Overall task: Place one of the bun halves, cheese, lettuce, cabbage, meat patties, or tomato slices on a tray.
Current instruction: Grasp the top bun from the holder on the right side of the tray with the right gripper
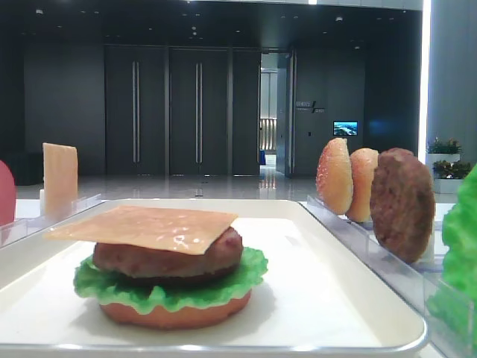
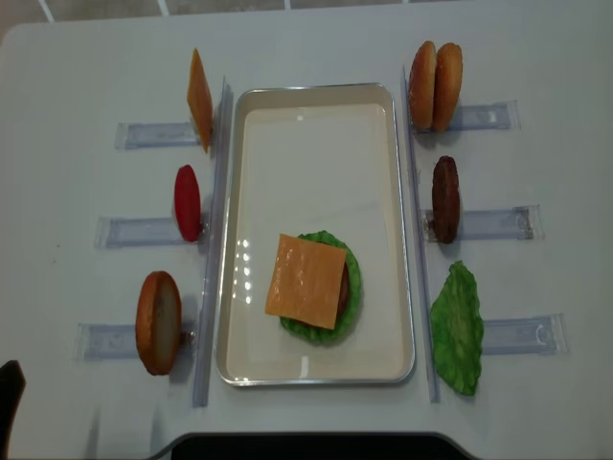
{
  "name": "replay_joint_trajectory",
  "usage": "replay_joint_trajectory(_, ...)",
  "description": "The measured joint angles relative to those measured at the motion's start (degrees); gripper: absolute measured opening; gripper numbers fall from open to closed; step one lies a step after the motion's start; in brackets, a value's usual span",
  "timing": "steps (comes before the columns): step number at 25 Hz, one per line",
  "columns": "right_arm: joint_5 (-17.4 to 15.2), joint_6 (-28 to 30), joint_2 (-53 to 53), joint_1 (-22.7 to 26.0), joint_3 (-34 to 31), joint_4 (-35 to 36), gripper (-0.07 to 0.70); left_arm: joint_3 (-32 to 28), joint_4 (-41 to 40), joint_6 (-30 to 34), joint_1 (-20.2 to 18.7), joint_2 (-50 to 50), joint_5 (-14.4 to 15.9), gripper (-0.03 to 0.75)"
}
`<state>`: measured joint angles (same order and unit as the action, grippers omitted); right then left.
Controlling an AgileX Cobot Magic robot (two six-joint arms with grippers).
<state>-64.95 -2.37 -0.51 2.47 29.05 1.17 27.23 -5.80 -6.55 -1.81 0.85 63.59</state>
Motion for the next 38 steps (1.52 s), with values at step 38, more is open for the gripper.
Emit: replay_joint_trajectory(38, -2.23, 7.41, 52.23, 0.0, 18.88, 4.95, 0.539, 0.0, 0.0, 0.0, 0.0, 0.0, 0.0, 0.692)
